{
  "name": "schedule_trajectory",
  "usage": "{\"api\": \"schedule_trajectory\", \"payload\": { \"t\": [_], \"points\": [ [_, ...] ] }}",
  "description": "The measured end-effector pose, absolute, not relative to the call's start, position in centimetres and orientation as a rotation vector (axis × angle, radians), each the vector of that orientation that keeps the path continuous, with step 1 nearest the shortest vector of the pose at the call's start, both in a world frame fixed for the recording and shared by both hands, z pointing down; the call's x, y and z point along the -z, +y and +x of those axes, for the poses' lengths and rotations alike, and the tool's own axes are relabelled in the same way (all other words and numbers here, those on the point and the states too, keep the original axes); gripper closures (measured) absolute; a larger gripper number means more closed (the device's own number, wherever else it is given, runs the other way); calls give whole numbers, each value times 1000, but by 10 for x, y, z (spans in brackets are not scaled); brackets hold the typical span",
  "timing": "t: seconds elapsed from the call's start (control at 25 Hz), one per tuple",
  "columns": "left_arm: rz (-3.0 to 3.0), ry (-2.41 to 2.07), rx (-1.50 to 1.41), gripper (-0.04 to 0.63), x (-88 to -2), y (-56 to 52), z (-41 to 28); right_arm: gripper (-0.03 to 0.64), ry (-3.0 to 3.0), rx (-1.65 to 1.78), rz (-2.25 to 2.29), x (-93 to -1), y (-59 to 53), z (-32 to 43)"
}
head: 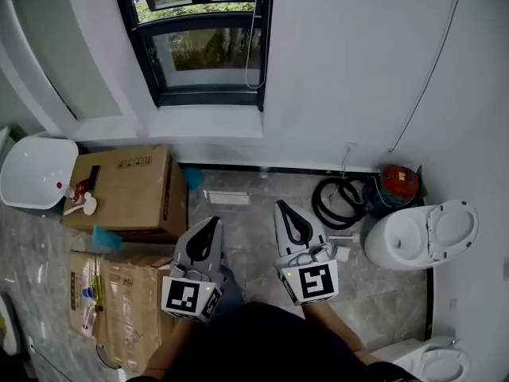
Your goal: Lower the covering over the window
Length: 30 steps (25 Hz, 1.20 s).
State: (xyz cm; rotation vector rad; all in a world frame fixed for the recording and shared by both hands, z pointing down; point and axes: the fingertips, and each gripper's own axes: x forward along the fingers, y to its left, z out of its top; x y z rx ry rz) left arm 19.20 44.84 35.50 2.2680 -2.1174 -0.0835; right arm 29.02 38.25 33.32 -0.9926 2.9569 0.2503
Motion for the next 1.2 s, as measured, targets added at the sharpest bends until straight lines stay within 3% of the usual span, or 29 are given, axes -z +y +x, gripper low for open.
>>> {"api": "schedule_trajectory", "payload": {
  "t": [0.68, 0.96, 1.2],
  "points": [
    [2498, -2017, 221, 577, -319, 261, -24, 604, 2922, -330, -1156, -317, 210, 81],
    [2468, -1836, 292, 505, -353, 216, -55, 604, 2960, -277, -1300, -350, 183, 60],
    [2449, -1773, 296, 503, -368, 175, -68, 604, 2956, -253, -1350, -357, 138, 53]
  ]
}}
